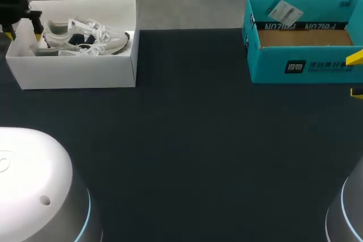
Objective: Take the shoe out of the shoebox, open the shoe tongue, remove and reinsert the insole, then place the shoe into the shoebox
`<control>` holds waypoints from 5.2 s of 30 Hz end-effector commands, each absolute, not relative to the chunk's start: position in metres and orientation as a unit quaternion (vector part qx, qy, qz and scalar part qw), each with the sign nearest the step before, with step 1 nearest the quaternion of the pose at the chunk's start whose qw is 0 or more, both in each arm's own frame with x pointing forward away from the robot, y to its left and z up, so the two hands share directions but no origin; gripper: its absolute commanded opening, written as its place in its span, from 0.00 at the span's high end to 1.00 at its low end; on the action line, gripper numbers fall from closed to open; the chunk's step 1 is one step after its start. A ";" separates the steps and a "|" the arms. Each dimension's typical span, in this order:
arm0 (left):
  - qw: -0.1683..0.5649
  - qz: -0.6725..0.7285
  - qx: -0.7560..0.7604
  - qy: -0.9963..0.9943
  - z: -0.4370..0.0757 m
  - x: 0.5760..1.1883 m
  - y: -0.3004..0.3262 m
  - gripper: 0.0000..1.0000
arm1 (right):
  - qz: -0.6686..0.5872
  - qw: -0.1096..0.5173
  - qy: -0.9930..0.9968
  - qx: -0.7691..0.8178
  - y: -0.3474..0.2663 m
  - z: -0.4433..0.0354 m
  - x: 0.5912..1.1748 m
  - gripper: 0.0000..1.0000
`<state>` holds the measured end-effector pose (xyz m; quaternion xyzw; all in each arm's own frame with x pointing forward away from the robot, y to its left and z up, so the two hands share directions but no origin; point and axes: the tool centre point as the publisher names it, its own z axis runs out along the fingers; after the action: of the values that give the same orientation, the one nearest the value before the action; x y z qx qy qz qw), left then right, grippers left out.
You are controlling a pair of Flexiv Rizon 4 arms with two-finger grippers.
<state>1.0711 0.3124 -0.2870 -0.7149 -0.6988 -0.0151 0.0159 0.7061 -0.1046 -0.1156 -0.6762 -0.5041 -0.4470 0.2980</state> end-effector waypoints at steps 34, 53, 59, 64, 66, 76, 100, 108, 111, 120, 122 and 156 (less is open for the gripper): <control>0.025 0.026 -0.731 -0.681 -0.355 1.089 0.325 0.54 | -0.447 0.297 -0.504 -0.677 -0.104 -0.116 0.704 0.00; 0.024 0.004 -0.726 -0.687 -0.387 1.091 0.322 0.52 | -0.447 0.297 -0.504 -0.677 -0.104 -0.116 0.704 0.00; 0.034 0.002 -0.728 -0.685 -0.390 1.090 0.323 0.57 | -0.447 0.297 -0.504 -0.677 -0.104 -0.116 0.704 0.00; 0.037 0.000 -0.728 -0.684 -0.388 1.091 0.325 0.94 | -0.447 0.297 -0.504 -0.677 -0.104 -0.116 0.704 0.00; 0.037 -0.001 -0.729 -0.684 -0.387 1.091 0.326 1.00 | -0.447 0.297 -0.504 -0.677 -0.104 -0.116 0.704 0.00; 0.043 0.009 -0.745 -0.666 -0.373 1.088 0.328 1.00 | -0.447 0.297 -0.504 -0.677 -0.104 -0.116 0.704 0.00; 0.026 0.016 -0.763 -0.646 -0.224 1.078 0.332 1.00 | -0.447 0.297 -0.504 -0.677 -0.104 -0.116 0.704 0.00; 0.020 0.002 -0.759 -0.651 -0.197 1.078 0.328 1.00 | -0.447 0.297 -0.504 -0.677 -0.104 -0.116 0.704 0.00; 0.022 0.001 -0.760 -0.649 -0.192 1.077 0.327 1.00 | -0.447 0.297 -0.504 -0.677 -0.104 -0.116 0.704 0.00; 0.021 0.001 -0.761 -0.648 -0.189 1.073 0.328 1.00 | -0.447 0.297 -0.504 -0.677 -0.104 -0.116 0.704 0.00; 0.021 0.001 -0.761 -0.648 -0.189 1.073 0.328 1.00 | -0.447 0.297 -0.504 -0.677 -0.104 -0.116 0.704 0.00; 0.016 -0.009 -0.748 -0.664 -0.163 0.988 0.285 1.00 | -0.447 0.297 -0.504 -0.677 -0.104 -0.116 0.704 0.00</control>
<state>1.0173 0.2896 -0.1696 -0.7474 -0.6633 0.0192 0.0338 0.7061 -0.1046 -0.1156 -0.6762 -0.5041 -0.4470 0.2980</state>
